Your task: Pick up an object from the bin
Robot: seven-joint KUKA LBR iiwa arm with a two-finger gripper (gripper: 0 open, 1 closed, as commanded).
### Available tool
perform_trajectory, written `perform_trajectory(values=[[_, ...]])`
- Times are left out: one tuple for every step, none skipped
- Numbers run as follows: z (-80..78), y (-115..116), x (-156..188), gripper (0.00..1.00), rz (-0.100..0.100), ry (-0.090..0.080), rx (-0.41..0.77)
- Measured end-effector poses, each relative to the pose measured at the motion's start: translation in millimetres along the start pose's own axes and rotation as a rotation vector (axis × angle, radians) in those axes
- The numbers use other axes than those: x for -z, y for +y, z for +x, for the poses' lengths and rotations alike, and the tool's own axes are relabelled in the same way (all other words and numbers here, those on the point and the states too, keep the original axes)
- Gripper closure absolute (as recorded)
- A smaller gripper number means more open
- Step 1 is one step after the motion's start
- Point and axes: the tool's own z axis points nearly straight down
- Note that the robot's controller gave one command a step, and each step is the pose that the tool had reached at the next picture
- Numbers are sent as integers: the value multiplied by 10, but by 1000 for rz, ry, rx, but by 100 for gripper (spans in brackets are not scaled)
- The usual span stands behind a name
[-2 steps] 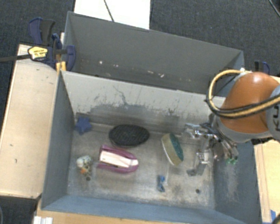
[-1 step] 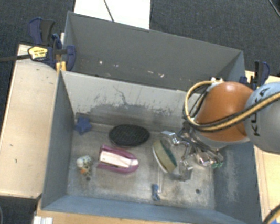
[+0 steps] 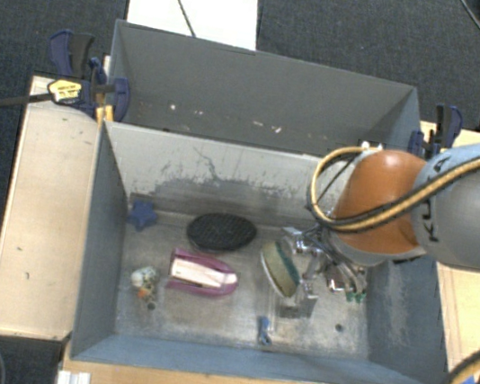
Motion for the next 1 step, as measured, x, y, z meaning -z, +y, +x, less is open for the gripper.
perform_trajectory(values=[[-15, -7, 18, 100, 2, -4, 5]])
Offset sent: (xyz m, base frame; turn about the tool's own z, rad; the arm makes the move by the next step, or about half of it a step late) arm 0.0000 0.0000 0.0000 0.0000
